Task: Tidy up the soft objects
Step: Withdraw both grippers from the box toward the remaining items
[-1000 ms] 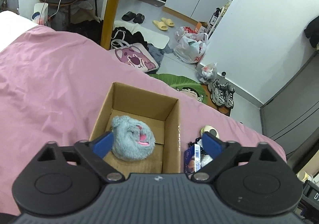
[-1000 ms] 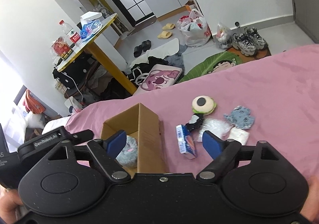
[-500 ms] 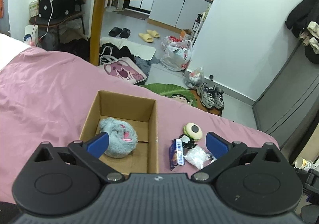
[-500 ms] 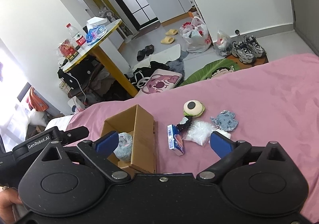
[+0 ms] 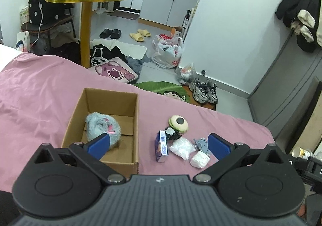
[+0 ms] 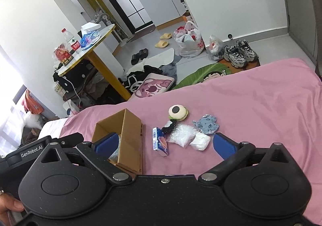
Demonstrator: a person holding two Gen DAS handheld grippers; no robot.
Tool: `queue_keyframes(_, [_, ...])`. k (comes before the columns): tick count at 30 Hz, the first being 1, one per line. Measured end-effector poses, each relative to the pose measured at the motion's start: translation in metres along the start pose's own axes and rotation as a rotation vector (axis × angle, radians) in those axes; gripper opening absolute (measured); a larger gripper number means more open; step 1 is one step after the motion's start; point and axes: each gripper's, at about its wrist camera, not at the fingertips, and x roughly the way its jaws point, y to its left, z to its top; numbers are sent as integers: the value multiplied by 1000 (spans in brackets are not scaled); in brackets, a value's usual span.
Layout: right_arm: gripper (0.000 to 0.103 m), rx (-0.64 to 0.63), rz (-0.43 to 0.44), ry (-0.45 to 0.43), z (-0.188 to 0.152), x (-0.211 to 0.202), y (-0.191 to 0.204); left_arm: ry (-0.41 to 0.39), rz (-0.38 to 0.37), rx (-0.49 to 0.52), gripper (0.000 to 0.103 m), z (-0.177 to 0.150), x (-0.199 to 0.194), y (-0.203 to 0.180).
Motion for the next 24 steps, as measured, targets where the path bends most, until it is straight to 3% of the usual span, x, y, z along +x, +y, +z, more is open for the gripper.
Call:
queue_keyframes(12, [102,10,-36,7,-6,-3,-20,102,21,-19,102,-14,7,-19])
queue_keyframes(24, [102,72,-35,47,-10,7,-41,104,55,7,102,-22,16,-37])
